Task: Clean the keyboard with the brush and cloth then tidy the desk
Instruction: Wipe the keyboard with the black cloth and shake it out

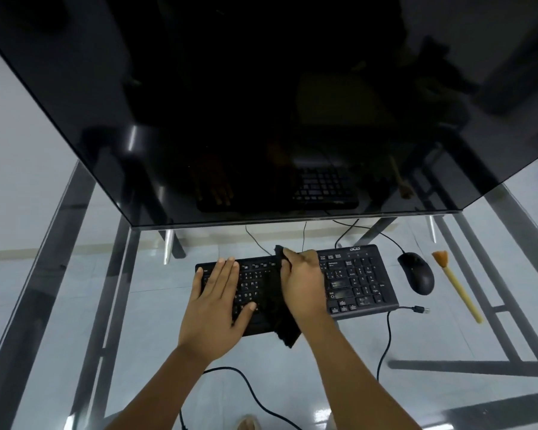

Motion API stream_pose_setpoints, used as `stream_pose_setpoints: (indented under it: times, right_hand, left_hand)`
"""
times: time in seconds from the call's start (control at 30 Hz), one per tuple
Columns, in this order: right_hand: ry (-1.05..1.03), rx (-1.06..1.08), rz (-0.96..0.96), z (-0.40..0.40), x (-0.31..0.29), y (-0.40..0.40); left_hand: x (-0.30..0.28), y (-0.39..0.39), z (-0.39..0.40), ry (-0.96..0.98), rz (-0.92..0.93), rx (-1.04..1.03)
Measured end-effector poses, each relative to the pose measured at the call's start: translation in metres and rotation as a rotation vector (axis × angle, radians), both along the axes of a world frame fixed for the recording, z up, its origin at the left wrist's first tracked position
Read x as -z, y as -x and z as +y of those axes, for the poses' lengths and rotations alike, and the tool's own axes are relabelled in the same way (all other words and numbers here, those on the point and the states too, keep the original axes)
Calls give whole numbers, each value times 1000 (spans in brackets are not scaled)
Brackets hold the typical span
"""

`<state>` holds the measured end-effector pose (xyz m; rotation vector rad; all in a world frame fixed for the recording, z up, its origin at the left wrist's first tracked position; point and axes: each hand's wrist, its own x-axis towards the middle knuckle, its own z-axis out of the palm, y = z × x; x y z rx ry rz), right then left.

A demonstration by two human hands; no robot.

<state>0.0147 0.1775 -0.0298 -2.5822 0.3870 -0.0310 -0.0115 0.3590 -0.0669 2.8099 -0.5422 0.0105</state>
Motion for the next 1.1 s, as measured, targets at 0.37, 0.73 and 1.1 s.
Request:
stream_pose_setpoints:
  times: [0.37,0.73,1.1]
  right_hand:
    - [-330,-41,124,28,-24,16]
    - [-364,-50,97,-1,1,59]
    - [-267,13,59,-46,1,93]
  left_hand:
    - [1,1,7,-44,5,-10]
    - [2,2,3,-85,-1,1]
    - [-7,-3,-6,-100,-35,-18]
